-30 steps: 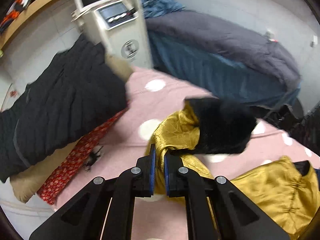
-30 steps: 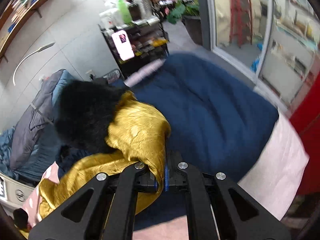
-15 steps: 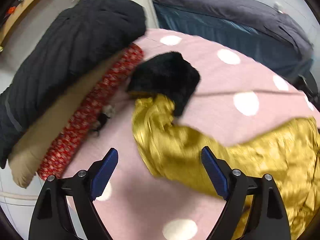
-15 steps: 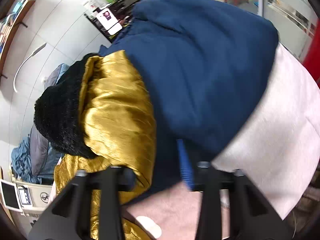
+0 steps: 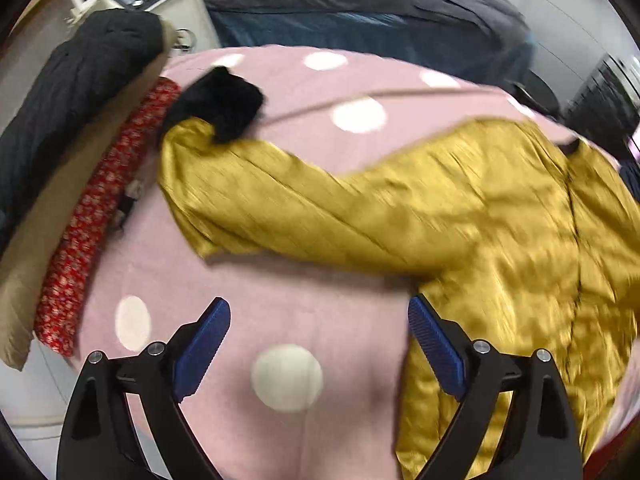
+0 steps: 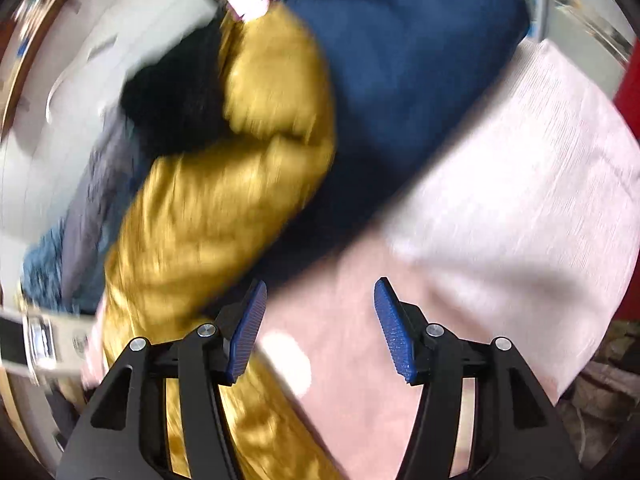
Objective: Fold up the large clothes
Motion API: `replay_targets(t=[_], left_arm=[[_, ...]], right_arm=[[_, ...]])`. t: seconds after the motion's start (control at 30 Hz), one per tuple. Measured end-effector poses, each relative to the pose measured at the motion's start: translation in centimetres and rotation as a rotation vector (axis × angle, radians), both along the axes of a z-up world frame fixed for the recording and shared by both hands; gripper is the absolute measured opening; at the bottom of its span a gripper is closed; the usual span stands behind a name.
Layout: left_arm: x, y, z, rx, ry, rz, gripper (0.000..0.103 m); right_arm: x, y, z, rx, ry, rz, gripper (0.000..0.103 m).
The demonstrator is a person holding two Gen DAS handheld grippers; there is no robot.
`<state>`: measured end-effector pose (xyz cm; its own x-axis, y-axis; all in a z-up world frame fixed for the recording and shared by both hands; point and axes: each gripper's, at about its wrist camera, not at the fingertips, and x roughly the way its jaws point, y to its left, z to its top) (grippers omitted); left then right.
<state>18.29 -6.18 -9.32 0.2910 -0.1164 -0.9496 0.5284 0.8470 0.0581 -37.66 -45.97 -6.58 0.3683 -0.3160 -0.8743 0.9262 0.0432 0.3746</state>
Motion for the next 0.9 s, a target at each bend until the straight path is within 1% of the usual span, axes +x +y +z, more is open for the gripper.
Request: replay_targets(t=[0.07, 0.1, 0.17, 0.23, 0.33, 0.37, 0.4, 0.47, 0.53, 0.57, 0.63, 0.67, 0.7, 0.73, 0.77, 0.83, 0.87, 0.9], left_arm=[[-2.4, -0.2, -0.8, 0.014, 0.028, -0.062, 0.089], [-3.9, -0.1, -1.3, 0.022, 0.048, -0.098, 0.088], [-6.2, 0.1, -2.0, 0.026, 0.081, -0.148, 0.089], [-8.6, 0.7, -3.2, 0.016, 0.159, -0.18, 0.088], [-11.1, 1.6, -4.6, -0.01, 0.265, -0.205, 0.088], [-11.9, 1.7, -5.0, -0.011, 0.291, -0.221, 0.088], [-12.6, 1.8, -5.4, -0.01, 0.311, -0.241, 0.088], [-13.7, 1.5, -5.6, -0.015, 0.326, -0.276, 0.088], [-14.9, 0.4, -5.9, -0.017, 0.356, -0.339, 0.088], [-15.6, -0.3, -6.1, -0.002, 0.369, -0.387, 0.088], [-17.9, -2.2, -6.6, 0.054, 0.357, -0.531, 0.088], [-18.7, -2.7, -6.8, 0.069, 0.359, -0.576, 0.088], [-20.0, -3.4, -7.6, 0.108, 0.364, -0.641, 0.088], [-20.8, -3.8, -8.3, 0.145, 0.35, -0.673, 0.087], [-21.7, -4.1, -9.3, 0.191, 0.318, -0.703, 0.084], [-22.6, -4.1, -10.6, 0.256, 0.285, -0.735, 0.061], [-22.8, -3.9, -10.9, 0.277, 0.264, -0.742, 0.058], [-22.7, -3.4, -10.7, 0.268, 0.247, -0.735, 0.05]], right_arm=[[1.4, 2.0, -1.5, 0.051, 0.0, 0.073, 0.057], [1.6, 3.7, -2.0, 0.066, 0.004, 0.098, 0.057], [3.0, 5.7, -3.3, 0.095, 0.026, 0.16, 0.057], [4.0, 7.7, -4.4, 0.12, 0.046, 0.211, 0.057], [5.7, 10.1, -5.4, 0.147, 0.066, 0.298, 0.057], [6.3, 11.0, -5.6, 0.152, 0.072, 0.335, 0.057], [7.1, 10.7, -5.7, 0.156, 0.083, 0.36, 0.057], [8.0, 11.6, -6.0, 0.161, 0.115, 0.403, 0.057], [8.3, 12.2, -6.7, 0.183, 0.131, 0.422, 0.057], [8.4, 12.4, -6.9, 0.194, 0.134, 0.422, 0.057], [8.4, 12.7, -7.3, 0.21, 0.144, 0.429, 0.057], [8.4, 12.9, -7.4, 0.212, 0.149, 0.435, 0.057], [8.4, 13.1, -7.5, 0.213, 0.152, 0.44, 0.057], [8.6, 13.3, -7.6, 0.214, 0.158, 0.448, 0.057], [8.7, 13.6, -7.6, 0.214, 0.166, 0.455, 0.057], [8.9, 13.9, -7.6, 0.211, 0.179, 0.462, 0.057], [8.8, 14.1, -7.5, 0.208, 0.183, 0.461, 0.057], [8.6, 14.2, -7.4, 0.207, 0.181, 0.459, 0.057]])
